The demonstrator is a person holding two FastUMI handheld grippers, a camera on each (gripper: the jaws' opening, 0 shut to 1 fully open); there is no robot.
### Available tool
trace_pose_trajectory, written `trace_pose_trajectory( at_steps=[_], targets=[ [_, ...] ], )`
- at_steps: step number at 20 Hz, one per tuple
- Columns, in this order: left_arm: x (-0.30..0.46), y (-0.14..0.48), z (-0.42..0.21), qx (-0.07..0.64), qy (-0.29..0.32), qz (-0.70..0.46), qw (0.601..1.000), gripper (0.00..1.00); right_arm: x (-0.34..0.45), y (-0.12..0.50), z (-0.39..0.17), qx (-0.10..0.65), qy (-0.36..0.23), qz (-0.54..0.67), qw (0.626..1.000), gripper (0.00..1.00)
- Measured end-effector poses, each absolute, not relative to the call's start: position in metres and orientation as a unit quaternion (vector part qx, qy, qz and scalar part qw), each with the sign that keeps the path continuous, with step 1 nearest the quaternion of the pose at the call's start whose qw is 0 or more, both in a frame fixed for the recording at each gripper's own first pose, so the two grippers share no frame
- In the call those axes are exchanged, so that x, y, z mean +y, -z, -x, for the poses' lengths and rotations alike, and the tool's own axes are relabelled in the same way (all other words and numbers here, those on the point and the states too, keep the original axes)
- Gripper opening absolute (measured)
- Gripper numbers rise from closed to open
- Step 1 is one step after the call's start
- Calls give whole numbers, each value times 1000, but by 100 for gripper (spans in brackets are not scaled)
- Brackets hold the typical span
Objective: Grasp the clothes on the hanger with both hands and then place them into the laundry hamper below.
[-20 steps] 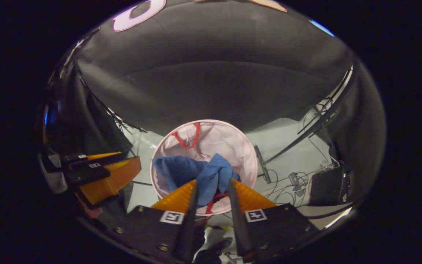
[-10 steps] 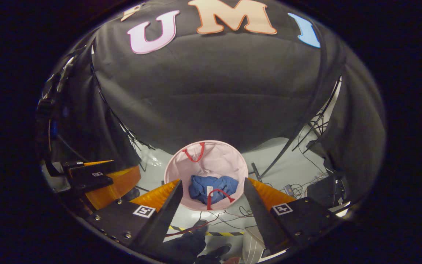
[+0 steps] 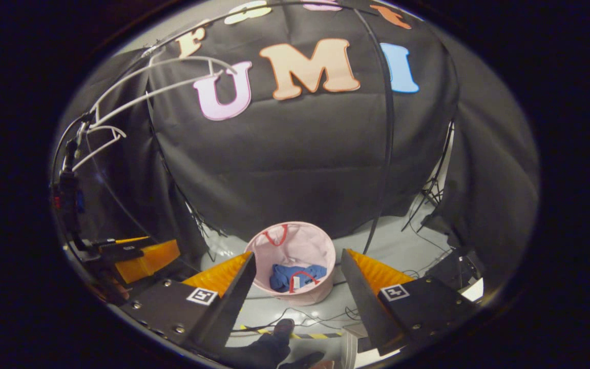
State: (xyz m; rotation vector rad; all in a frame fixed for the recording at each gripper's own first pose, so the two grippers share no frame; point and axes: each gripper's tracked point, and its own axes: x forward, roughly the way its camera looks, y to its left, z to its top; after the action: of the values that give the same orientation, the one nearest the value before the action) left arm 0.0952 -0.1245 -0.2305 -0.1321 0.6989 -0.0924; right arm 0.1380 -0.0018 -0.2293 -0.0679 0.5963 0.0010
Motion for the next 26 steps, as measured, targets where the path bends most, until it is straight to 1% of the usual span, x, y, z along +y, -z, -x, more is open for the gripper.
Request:
trace_pose_trajectory(
  at_steps=[4,5,6,10,11,12,13,14,15,21,25,26],
  targets=[
    [-118,193,-79,293,37,57,954,99,22,180,-115,244,-21,43,969,99],
    [-118,182,-77,279,37,60,958,98,27,166,-113,226,-24,46,973,94],
    [-117,170,-76,266,36,63,961,98,28,151,-110,210,-26,56,976,99],
    [-99,122,-87,206,30,56,977,98,46,94,-107,152,-30,66,986,99],
    [-94,108,-92,188,28,52,980,96,51,80,-110,139,-29,60,988,99],
    [-91,96,-95,174,28,49,983,98,56,68,-111,129,-28,51,990,99],
    [-88,84,-98,160,30,48,986,95,58,58,-114,116,-27,46,992,99],
    [-87,74,-100,149,32,46,987,98,56,52,-113,108,-23,44,993,99],
    [-82,64,-100,140,35,44,989,95,57,46,-114,101,-21,43,994,99],
    [-63,23,-100,103,35,30,994,95,63,34,-118,84,-3,24,996,99],
    [-50,-1,-81,75,31,23,996,95,59,27,-114,75,2,14,997,100],
    [-48,-4,-77,69,30,21,997,95,55,26,-113,72,3,19,997,99]
  ],
)
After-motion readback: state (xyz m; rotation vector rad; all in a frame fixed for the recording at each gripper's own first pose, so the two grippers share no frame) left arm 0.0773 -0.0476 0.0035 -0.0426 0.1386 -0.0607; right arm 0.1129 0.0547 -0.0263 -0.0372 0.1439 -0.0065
